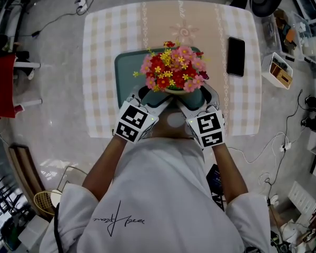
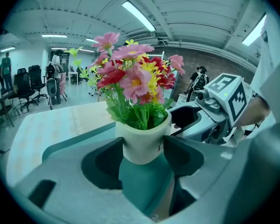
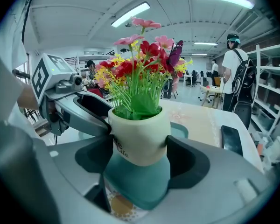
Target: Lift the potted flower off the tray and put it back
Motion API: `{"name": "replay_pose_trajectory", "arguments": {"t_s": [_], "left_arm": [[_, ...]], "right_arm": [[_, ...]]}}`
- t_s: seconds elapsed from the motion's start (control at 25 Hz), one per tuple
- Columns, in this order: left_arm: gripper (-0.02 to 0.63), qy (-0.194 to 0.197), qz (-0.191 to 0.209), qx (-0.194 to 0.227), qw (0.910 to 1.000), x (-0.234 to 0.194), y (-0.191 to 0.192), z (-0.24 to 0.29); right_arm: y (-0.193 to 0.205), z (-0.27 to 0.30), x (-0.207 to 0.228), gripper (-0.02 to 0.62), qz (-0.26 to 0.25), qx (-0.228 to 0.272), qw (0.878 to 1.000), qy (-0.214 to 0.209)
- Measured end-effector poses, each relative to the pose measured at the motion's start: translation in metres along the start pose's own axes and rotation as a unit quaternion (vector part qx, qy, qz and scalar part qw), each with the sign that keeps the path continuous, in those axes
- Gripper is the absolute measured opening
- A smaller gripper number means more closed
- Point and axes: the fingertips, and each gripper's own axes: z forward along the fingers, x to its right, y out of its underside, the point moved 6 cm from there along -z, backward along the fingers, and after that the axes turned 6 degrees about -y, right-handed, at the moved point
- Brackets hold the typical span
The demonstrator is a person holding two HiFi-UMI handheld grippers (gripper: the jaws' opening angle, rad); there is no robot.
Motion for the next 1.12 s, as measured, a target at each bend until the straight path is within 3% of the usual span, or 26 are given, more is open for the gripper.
{"name": "replay_pose_trajectory", "arguments": {"t_s": [0.72,1.12], "left_arm": [[0.27,0.016,0.014,-0.023,0.9995,-0.006,0.008,0.026],[0.267,0.0,0.029,-0.037,0.9989,-0.012,0.01,0.032]], "right_arm": [[0.02,0.015,0.015,0.367,0.025,0.003,1.0,0.003],[0.022,0.026,0.019,0.367,0.019,0.001,1.0,0.002]]}}
